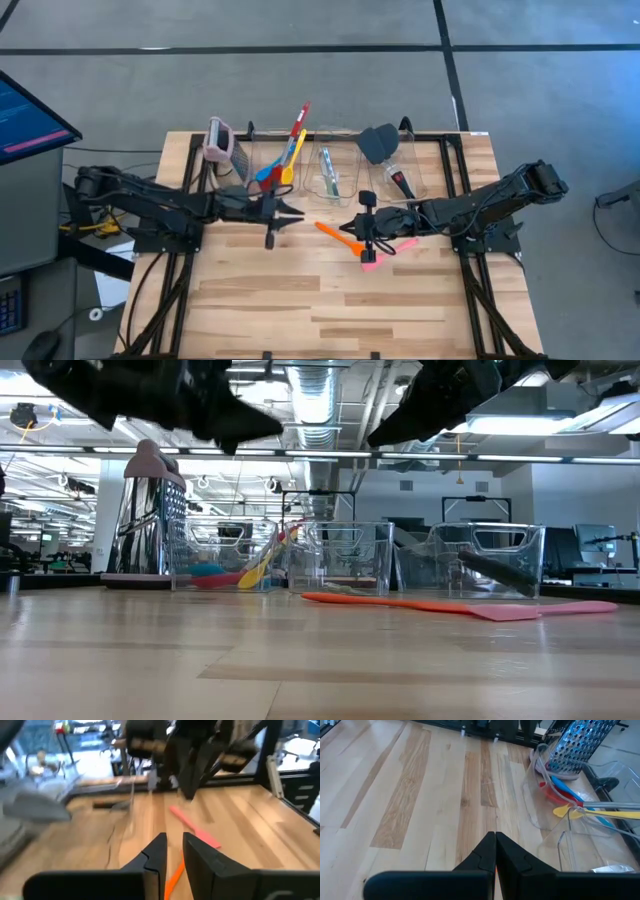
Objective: Pick & Place Kitchen Items
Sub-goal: Put the pink spatula into the right transparent bin
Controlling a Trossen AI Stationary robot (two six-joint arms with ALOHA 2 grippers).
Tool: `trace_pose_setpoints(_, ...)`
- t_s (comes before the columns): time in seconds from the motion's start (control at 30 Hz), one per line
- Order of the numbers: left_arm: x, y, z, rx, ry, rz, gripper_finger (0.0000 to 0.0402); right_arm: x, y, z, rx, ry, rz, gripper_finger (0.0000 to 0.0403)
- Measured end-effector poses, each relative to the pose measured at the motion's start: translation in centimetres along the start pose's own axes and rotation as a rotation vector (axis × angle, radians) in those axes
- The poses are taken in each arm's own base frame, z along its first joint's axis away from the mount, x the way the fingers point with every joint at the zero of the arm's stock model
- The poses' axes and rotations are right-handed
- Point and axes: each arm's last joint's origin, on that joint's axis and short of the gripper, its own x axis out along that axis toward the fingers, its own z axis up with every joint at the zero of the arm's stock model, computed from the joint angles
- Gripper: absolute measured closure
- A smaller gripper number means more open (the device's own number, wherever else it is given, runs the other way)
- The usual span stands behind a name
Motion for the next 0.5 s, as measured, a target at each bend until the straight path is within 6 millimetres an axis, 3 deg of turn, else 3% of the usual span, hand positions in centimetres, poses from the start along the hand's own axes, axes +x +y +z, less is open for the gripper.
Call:
trace_pose_setpoints(0.1,-0.2,0.0,-1.0,-0.069,0.008,0.004,0.036,0.0,0.0,0.0,0.0,0.0,0.0,0.0402)
trace_pose_setpoints(0.5,-0.6,-1.9,-0.8,-0.107,-0.062,-0.077,0.0383,0.0,0.0,0.0,0.0,0.0,-0.001,0.0402)
